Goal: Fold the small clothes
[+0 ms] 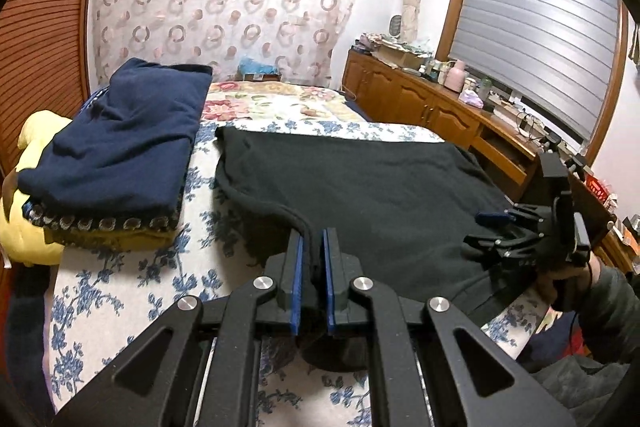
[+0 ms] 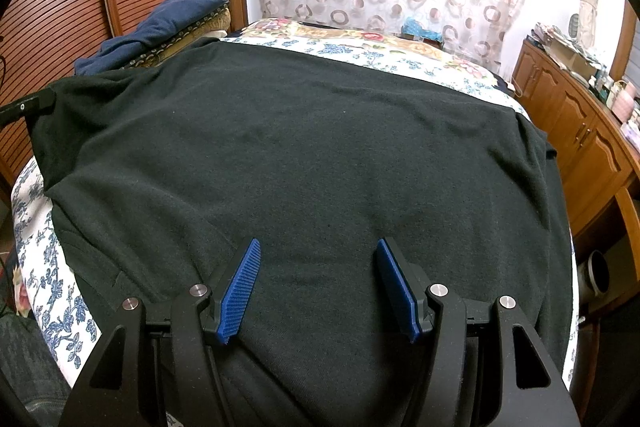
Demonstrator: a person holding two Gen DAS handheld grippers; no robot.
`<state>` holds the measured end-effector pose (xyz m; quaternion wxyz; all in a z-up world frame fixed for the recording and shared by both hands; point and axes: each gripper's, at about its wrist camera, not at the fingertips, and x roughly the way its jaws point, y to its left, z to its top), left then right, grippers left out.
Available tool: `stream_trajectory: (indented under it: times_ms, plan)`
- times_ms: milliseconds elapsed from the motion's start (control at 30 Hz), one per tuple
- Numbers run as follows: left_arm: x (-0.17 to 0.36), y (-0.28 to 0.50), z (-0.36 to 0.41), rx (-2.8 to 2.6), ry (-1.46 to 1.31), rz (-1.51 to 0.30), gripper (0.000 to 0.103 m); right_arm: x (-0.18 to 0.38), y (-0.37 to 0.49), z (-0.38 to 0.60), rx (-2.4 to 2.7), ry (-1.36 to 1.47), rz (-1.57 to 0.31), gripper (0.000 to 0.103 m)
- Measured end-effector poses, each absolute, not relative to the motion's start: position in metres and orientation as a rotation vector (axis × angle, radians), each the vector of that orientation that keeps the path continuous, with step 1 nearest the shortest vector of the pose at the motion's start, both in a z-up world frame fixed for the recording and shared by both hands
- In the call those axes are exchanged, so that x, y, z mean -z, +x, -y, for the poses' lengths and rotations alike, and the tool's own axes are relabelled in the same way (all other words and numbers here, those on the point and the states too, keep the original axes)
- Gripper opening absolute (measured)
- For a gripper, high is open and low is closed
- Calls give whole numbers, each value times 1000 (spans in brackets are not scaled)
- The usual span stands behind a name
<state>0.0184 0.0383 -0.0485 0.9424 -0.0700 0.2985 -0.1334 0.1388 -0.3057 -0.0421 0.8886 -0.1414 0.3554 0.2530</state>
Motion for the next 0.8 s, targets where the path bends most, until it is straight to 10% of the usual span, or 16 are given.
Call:
stream_trajectory:
  times_ms: [800]
  plan:
    - [-58,77,153,740,43,-482,9,-40,80,407,-287,-169,-537,63]
